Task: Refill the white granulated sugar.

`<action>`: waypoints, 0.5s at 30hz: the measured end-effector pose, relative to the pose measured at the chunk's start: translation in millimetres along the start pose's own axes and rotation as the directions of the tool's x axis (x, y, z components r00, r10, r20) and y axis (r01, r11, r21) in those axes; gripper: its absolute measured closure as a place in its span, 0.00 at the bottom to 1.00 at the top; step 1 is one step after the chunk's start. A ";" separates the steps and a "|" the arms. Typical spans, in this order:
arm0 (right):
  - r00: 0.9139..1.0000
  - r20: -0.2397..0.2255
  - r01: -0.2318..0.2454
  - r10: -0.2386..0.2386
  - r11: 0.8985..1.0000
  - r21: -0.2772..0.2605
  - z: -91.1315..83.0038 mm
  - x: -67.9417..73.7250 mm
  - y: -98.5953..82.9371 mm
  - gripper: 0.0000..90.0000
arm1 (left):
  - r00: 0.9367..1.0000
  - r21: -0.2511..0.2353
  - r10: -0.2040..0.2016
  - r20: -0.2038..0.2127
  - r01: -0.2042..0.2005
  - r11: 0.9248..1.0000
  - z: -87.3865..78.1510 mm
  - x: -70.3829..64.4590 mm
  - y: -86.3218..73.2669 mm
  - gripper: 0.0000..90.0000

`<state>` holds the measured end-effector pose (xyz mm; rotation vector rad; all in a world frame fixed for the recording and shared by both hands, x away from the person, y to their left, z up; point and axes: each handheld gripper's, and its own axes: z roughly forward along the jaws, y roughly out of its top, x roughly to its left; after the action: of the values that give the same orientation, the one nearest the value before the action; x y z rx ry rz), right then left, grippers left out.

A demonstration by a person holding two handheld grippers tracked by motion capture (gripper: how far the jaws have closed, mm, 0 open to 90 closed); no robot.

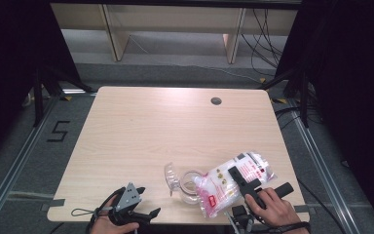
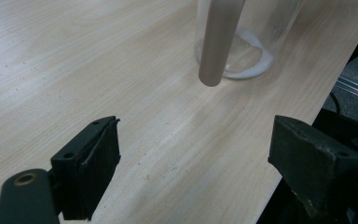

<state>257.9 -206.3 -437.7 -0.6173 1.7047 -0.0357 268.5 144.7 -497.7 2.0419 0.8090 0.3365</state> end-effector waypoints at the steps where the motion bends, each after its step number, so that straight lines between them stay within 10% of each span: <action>1: 1.000 0.002 -0.009 0.009 1.000 0.004 -0.5 0.4 -0.1 0.57 | 1.000 0.001 0.000 0.000 0.000 1.000 0.0 0.1 0.0 0.18; 15: 1.000 -0.002 -0.008 0.008 1.000 0.005 0.6 -1.0 0.7 0.58 | 1.000 0.000 0.002 -0.003 -0.002 1.000 0.5 0.3 -0.1 0.18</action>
<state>258.3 -205.1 -437.2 -0.6071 1.7088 -0.0350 268.9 144.5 -498.1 2.0429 0.8083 0.3405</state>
